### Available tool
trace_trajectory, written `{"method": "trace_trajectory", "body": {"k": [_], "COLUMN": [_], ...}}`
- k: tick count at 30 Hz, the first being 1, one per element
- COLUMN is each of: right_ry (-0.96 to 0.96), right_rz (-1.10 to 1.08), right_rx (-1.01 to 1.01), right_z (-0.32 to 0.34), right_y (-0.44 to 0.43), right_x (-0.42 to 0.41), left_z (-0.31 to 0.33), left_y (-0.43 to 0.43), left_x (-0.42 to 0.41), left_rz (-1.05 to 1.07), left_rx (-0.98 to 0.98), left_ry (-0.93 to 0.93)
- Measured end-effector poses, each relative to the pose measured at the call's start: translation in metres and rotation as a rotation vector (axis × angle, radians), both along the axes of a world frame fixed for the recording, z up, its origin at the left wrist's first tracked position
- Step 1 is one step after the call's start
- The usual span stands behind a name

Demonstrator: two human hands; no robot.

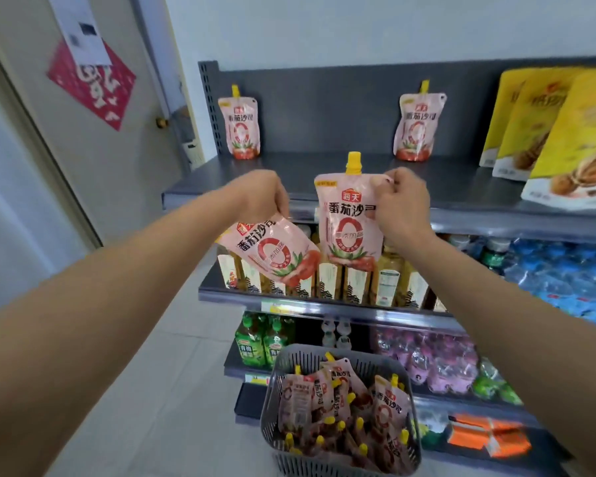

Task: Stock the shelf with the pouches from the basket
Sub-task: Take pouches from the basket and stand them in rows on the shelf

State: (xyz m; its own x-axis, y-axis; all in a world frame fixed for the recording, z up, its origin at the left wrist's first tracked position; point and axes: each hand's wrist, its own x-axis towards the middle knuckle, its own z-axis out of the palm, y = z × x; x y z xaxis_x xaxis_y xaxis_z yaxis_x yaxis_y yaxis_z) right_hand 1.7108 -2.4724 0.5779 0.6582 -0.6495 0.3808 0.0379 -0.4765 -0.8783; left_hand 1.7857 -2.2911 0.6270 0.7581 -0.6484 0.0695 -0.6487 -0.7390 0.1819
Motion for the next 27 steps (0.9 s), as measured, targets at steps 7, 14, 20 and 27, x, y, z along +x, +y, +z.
{"method": "trace_trajectory", "body": {"k": [7,14,20,27], "right_ry": [-0.127,-0.155,-0.153,-0.079], "right_rz": [0.012,-0.046,-0.095,-0.087], "right_rx": [0.115,0.091,0.09,0.139], "right_z": [0.061,0.084,0.091,0.07], "right_y": [-0.007,-0.006,-0.003,0.002], "right_x": [0.042,0.099,0.156,0.209], "left_z": [0.066,0.092,0.095,0.074], "left_y": [0.003,-0.001,-0.006,-0.018], "left_x": [0.031,0.1,0.169,0.228], "left_rz": [-0.013,-0.041,-0.11,-0.178], "left_rx": [0.013,0.019,0.142,0.382], "left_ry": [-0.192,-0.323,-0.403,-0.455]}}
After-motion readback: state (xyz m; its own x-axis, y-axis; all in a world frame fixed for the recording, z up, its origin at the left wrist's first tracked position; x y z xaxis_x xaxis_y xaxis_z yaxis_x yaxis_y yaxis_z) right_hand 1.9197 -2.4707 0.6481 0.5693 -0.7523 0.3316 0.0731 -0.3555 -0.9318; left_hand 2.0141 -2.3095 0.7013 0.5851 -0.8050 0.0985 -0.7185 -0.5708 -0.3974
